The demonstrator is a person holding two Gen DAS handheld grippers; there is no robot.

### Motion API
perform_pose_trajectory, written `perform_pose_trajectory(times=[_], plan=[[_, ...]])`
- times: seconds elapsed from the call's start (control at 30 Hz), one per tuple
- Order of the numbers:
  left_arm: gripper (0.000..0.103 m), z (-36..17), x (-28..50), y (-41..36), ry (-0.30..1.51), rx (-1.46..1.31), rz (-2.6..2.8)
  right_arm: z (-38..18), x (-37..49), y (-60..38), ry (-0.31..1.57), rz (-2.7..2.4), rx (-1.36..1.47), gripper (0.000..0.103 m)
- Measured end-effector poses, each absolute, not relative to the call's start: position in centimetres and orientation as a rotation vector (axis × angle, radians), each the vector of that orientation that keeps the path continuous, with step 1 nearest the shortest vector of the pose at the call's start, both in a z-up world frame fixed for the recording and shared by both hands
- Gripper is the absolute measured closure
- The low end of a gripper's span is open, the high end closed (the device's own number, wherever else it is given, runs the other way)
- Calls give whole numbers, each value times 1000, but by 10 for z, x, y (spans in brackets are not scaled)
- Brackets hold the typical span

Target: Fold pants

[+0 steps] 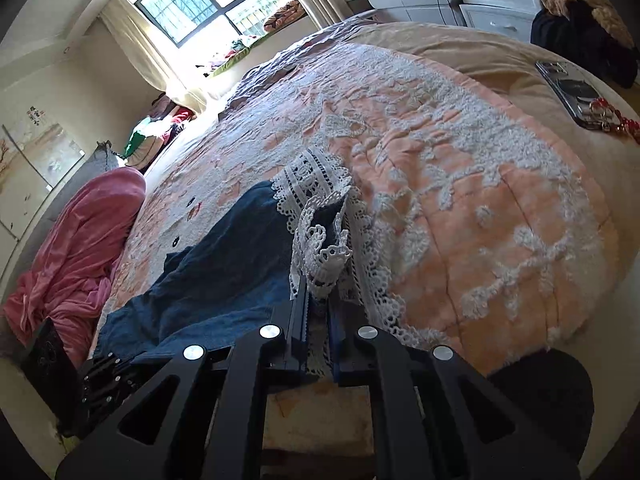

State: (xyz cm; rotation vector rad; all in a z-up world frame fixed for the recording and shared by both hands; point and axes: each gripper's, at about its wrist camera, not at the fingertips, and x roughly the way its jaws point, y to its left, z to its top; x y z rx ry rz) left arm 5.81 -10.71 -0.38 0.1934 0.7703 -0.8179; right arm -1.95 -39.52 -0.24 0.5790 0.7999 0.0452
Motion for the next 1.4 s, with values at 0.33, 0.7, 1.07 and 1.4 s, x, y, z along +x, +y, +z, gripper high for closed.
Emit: perform_pose_trajectory(times=[0.33, 0.7, 1.07, 1.4], plan=[[101, -20, 51, -106, 805, 229, -771, -21, -32, -392, 863, 43, 561, 96], [101, -26, 45, -108, 804, 257, -740, 0, -58, -413, 793, -4, 532, 73], [100, -24, 30, -114, 804, 279, -737, 14, -23, -345, 788, 193, 309, 70], [99, -24, 18, -110, 801, 295, -754, -21, -14, -353, 904, 93, 239, 71]])
